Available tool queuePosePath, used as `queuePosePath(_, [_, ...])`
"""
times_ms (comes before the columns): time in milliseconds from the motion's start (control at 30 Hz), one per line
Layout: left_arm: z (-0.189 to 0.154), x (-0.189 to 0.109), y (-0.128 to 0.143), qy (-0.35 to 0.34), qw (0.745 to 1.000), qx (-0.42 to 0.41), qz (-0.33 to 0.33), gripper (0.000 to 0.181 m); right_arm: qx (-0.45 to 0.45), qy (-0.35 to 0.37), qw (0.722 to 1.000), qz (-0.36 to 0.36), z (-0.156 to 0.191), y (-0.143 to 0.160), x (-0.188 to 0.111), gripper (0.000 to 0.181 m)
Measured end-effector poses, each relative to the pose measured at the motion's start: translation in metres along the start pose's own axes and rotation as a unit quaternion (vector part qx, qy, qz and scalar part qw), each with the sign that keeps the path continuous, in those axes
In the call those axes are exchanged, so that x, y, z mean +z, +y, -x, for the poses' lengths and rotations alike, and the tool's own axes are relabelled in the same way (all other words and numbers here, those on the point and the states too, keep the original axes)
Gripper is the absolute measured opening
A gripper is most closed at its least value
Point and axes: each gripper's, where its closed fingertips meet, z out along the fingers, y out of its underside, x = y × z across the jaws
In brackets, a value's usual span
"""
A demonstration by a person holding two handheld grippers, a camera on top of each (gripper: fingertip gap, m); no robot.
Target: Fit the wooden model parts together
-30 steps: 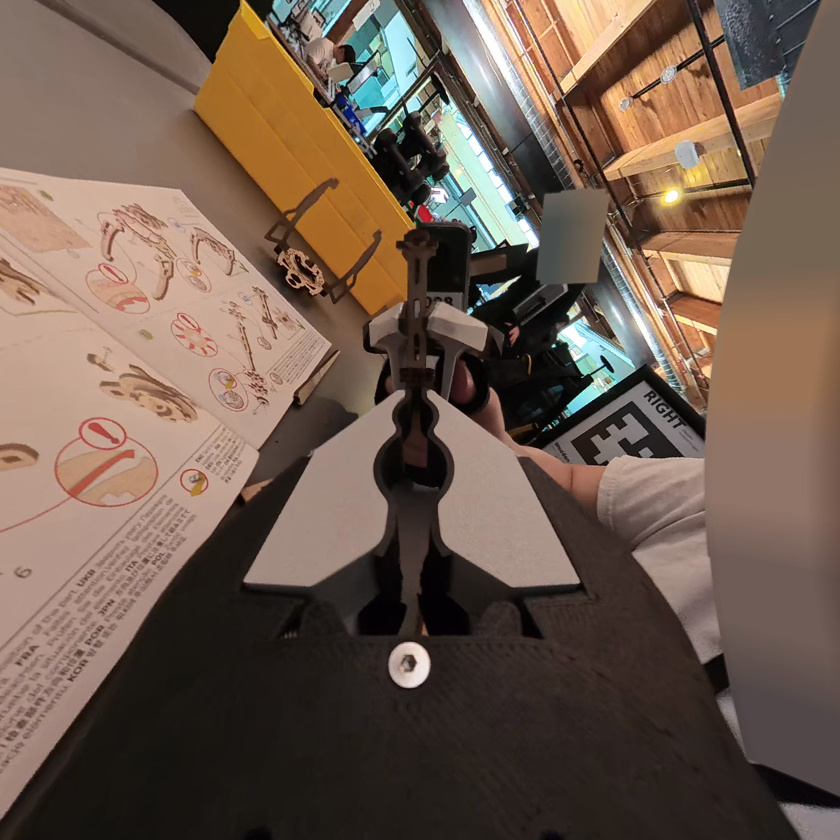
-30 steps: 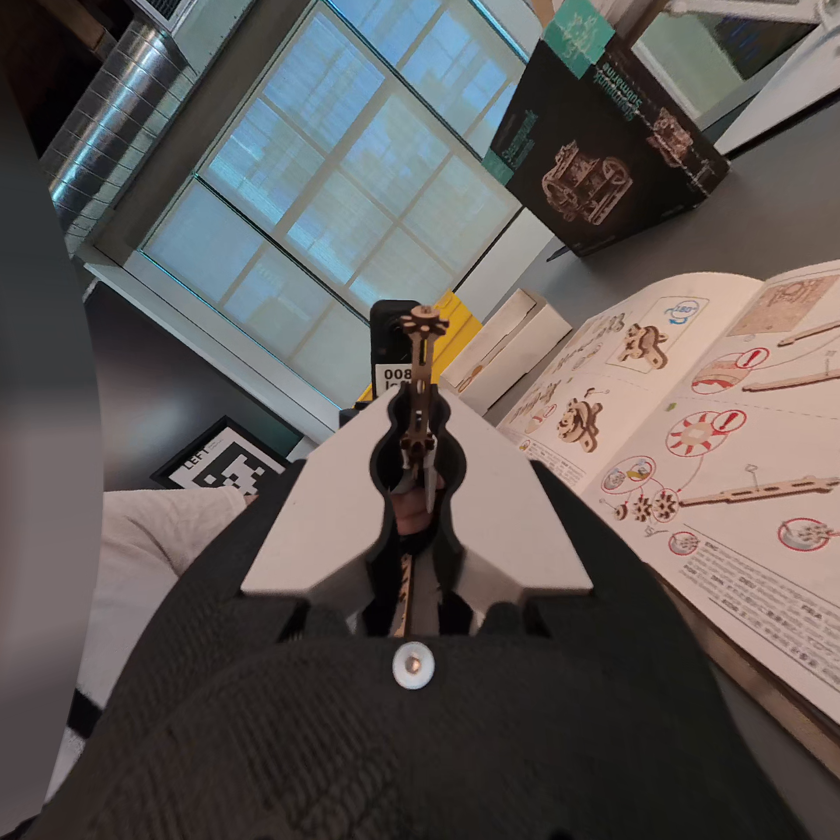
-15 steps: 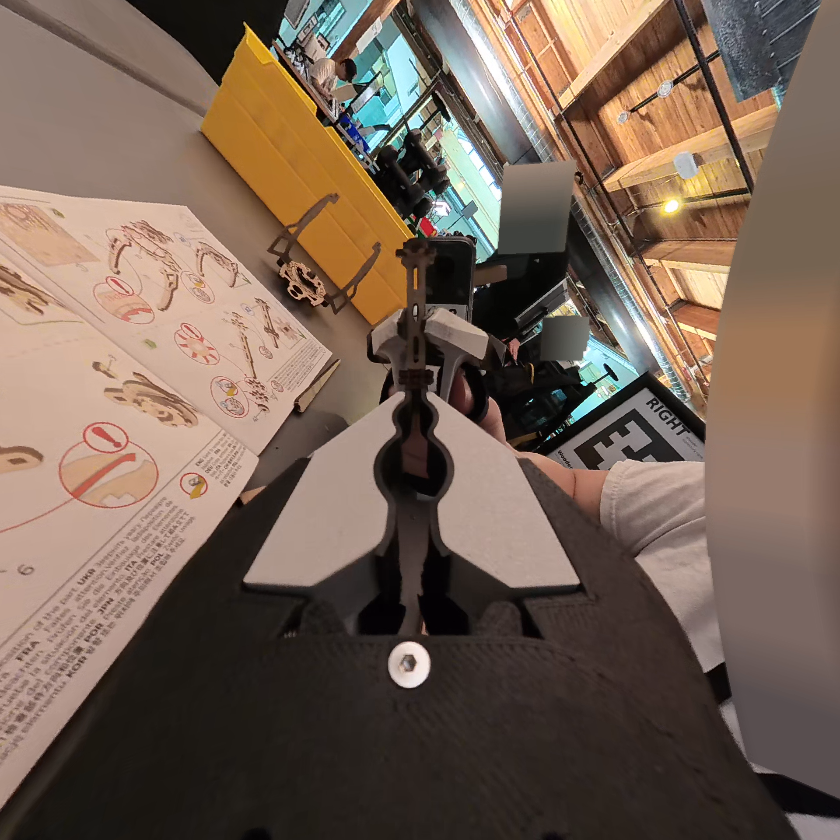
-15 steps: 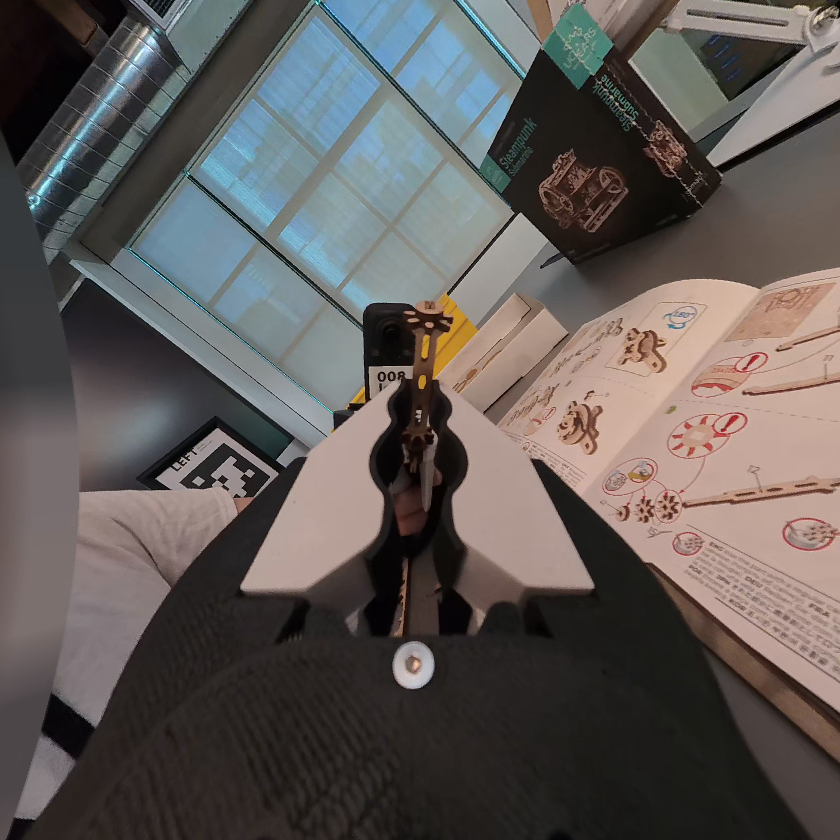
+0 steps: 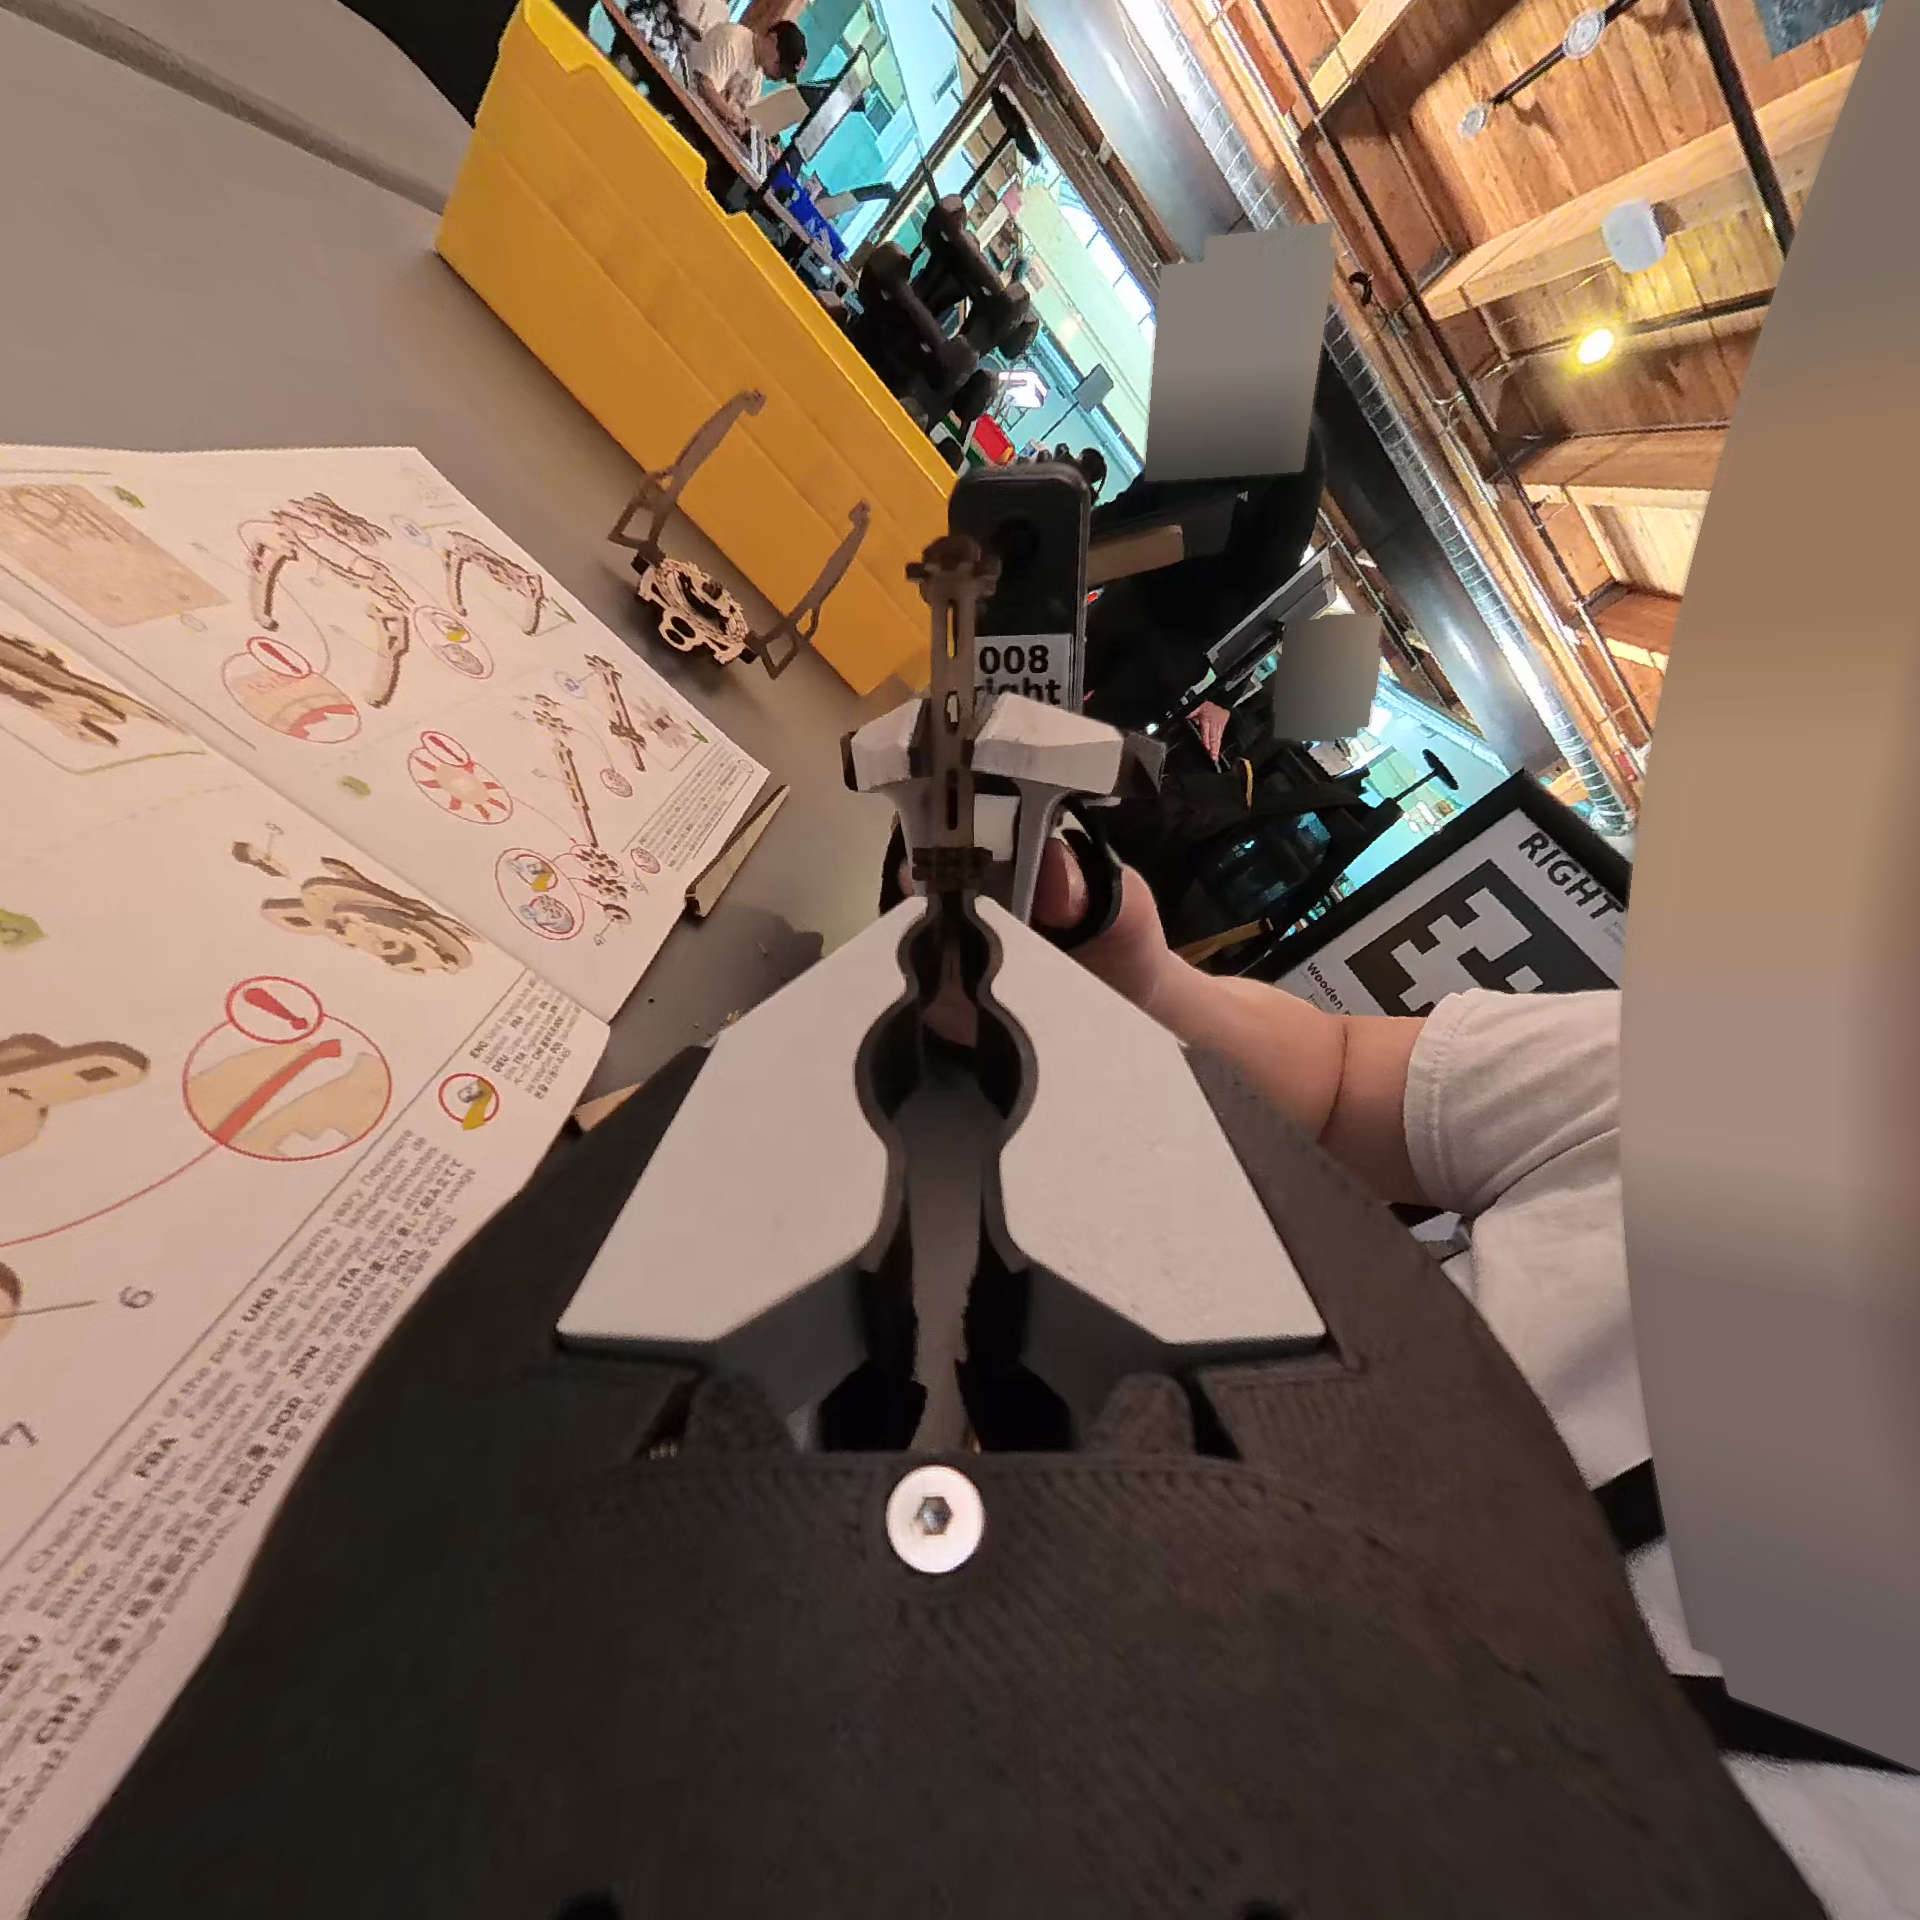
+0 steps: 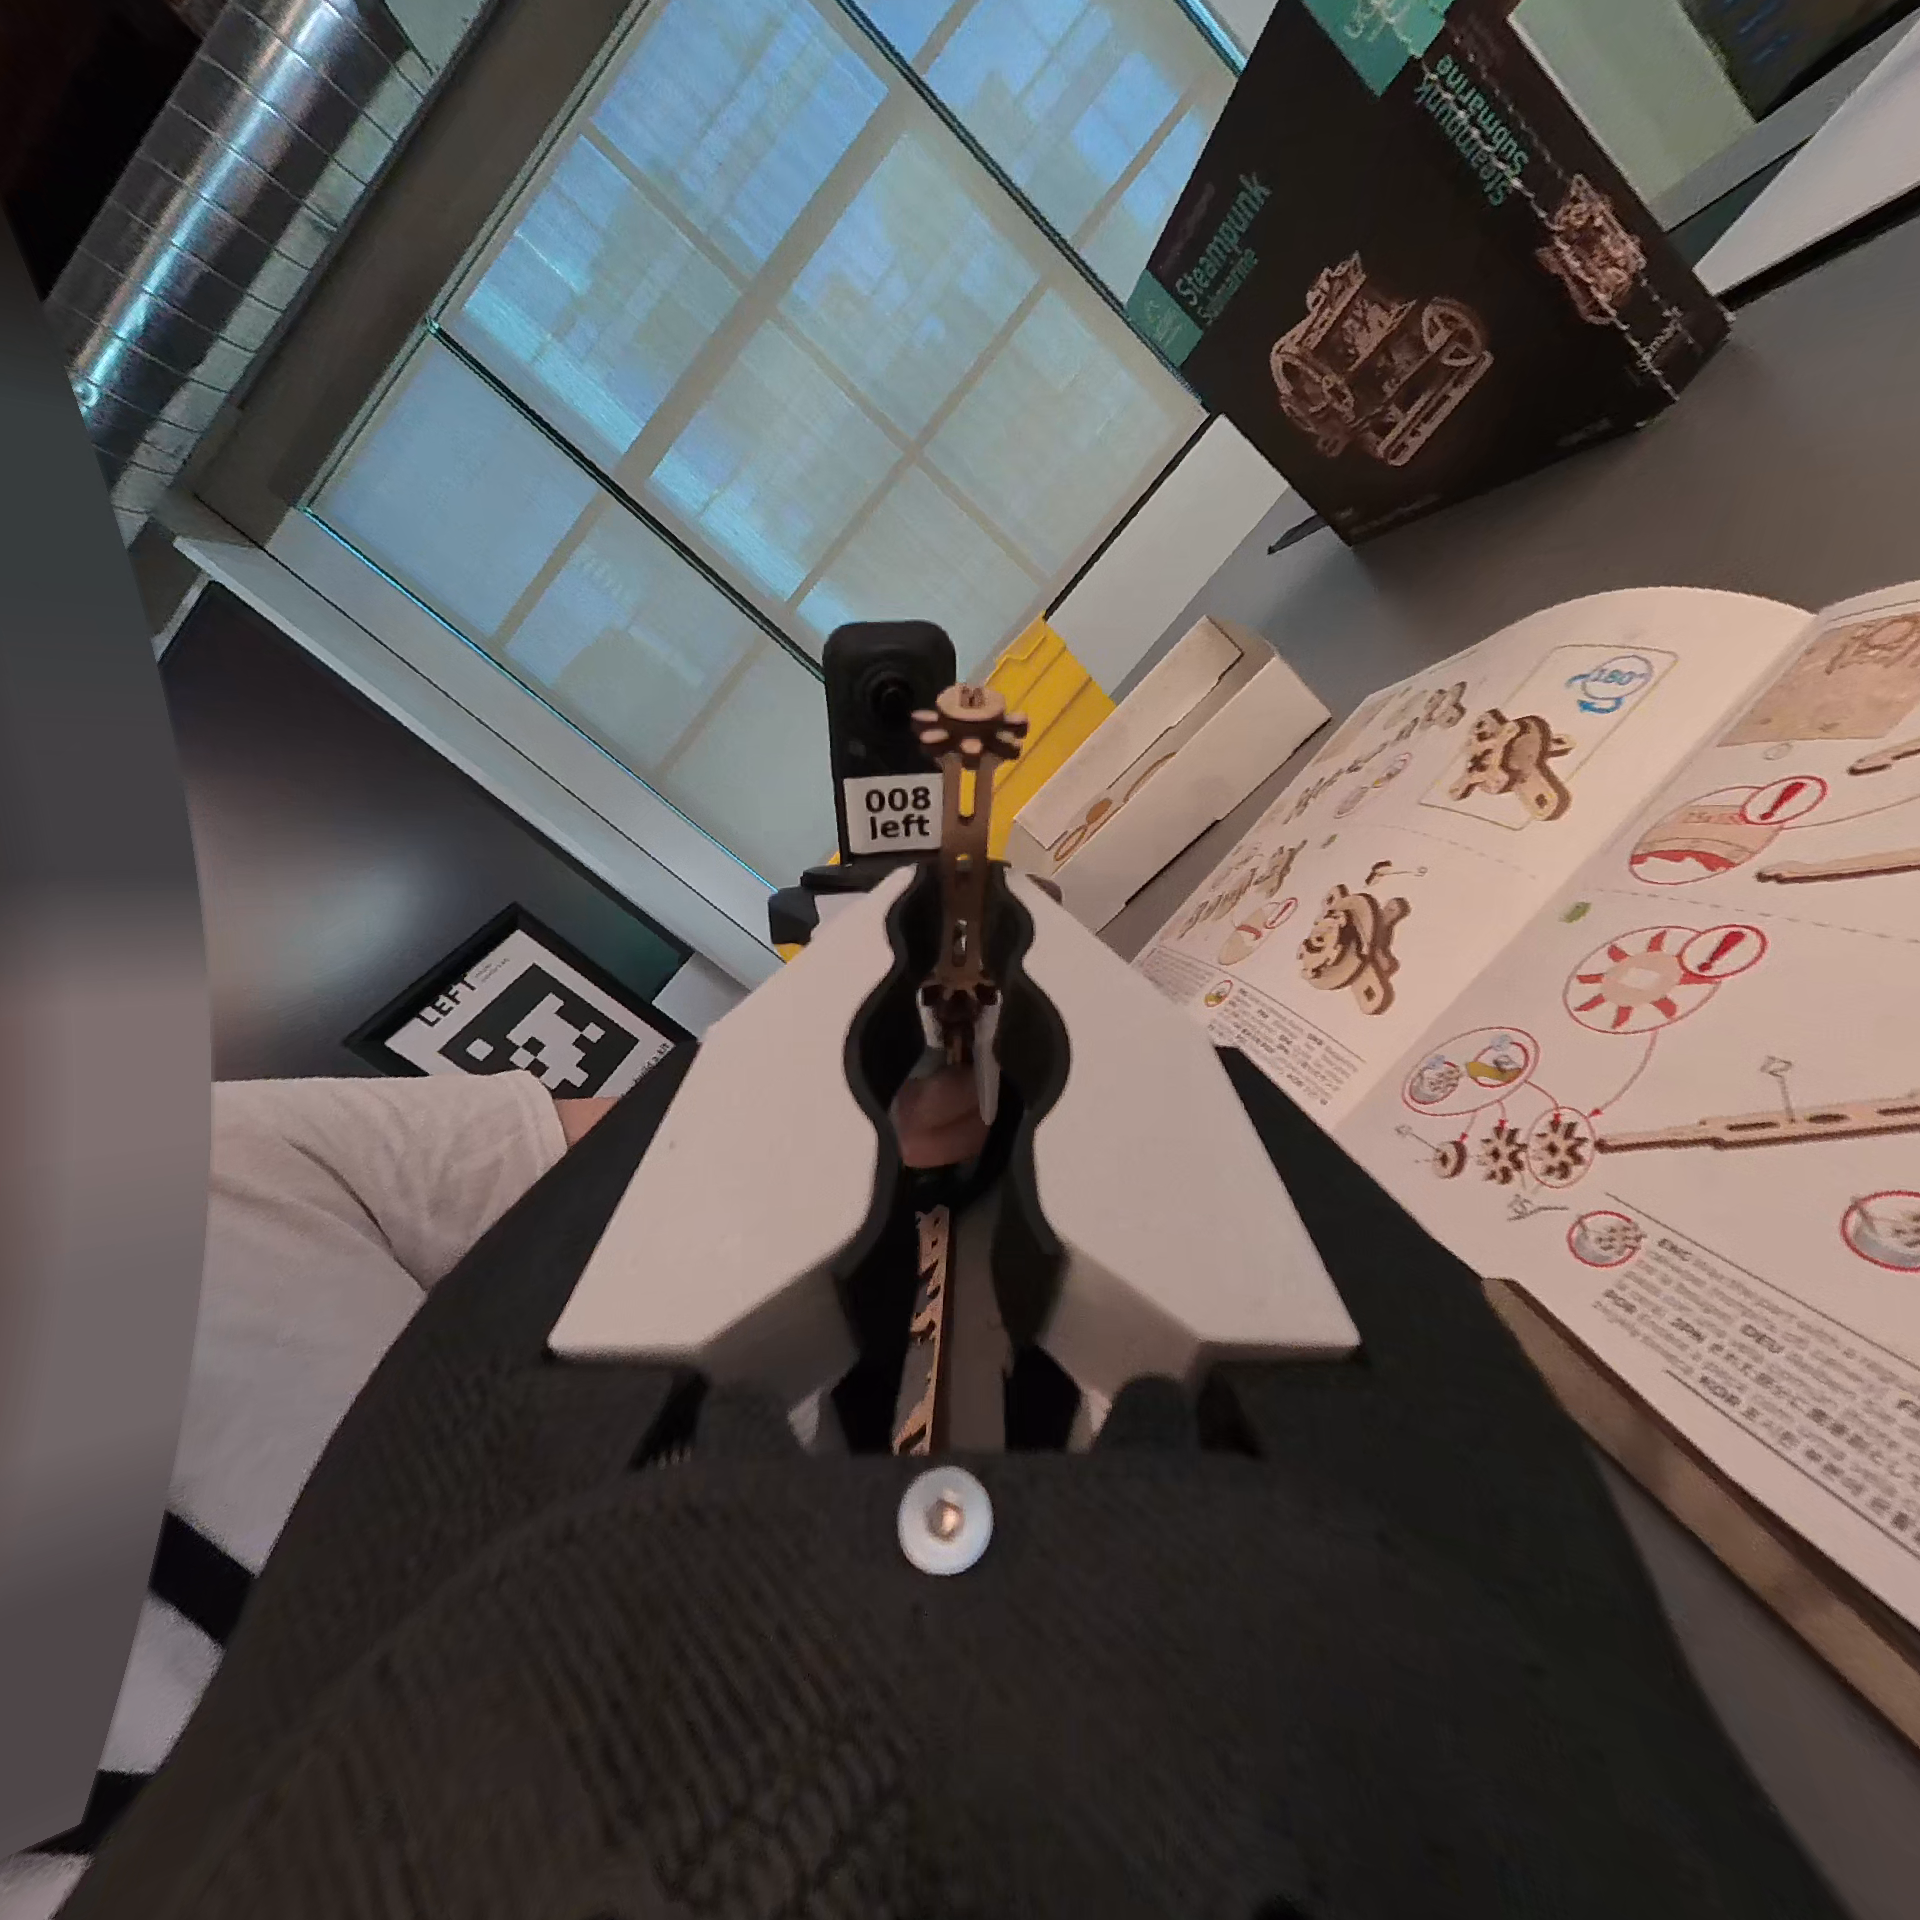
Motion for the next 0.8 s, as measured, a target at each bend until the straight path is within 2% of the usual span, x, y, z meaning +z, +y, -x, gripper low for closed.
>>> queuePosePath(433, [0.0014,-0.0019,0.0042,0.001,1.000,0.001,0.025,0.000,-0.055,0.024,0.998,0.013,-0.0008,0.0045,0.0017,0.009])
queuePosePath(800, [-0.0035,0.0004,0.0057,0.026,0.999,-0.009,0.033,0.000,-0.009,-0.013,1.000,0.013,0.0039,0.0035,0.0015,0.009])
